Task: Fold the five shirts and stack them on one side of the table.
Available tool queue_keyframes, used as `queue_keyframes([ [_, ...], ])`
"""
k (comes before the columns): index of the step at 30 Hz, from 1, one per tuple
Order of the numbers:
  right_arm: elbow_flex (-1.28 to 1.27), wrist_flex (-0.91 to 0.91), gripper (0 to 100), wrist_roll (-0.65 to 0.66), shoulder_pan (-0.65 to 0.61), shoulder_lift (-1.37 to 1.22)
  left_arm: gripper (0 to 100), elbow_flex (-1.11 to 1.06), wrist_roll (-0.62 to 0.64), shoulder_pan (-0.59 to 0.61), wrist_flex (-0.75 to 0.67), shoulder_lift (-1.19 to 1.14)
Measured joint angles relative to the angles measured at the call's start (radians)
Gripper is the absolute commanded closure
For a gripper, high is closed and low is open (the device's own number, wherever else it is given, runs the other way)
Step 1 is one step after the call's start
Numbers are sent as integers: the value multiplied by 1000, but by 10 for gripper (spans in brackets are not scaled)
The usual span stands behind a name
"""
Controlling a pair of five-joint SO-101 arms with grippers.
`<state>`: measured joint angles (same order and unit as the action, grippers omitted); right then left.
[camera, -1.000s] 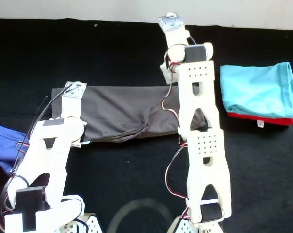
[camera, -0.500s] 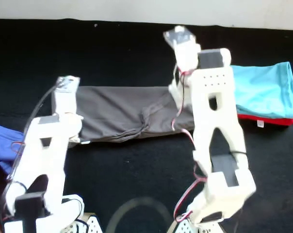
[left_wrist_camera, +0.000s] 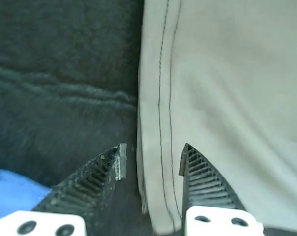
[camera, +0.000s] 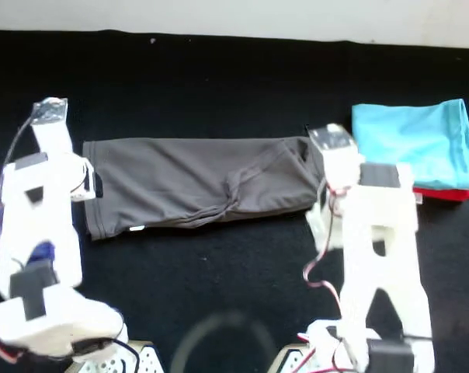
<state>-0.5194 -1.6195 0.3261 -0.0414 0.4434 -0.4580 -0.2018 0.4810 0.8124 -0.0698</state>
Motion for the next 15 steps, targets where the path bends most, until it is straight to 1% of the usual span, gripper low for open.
queue_keyframes([
  [3, -104, 2, 946, 20, 57, 97, 809, 130, 2, 0, 60, -157],
  [8, -249, 2, 946, 34, 187, 279, 811, 341, 2, -14, 198, -333],
  [12, -345, 14, 946, 106, 226, 416, 813, 486, 2, -28, 318, -436],
  [14, -397, 41, 946, 140, 235, 470, 856, 554, 2, -38, 382, -477],
  [15, -428, 58, 946, 153, 241, 493, 909, 582, 2, -43, 405, -494],
])
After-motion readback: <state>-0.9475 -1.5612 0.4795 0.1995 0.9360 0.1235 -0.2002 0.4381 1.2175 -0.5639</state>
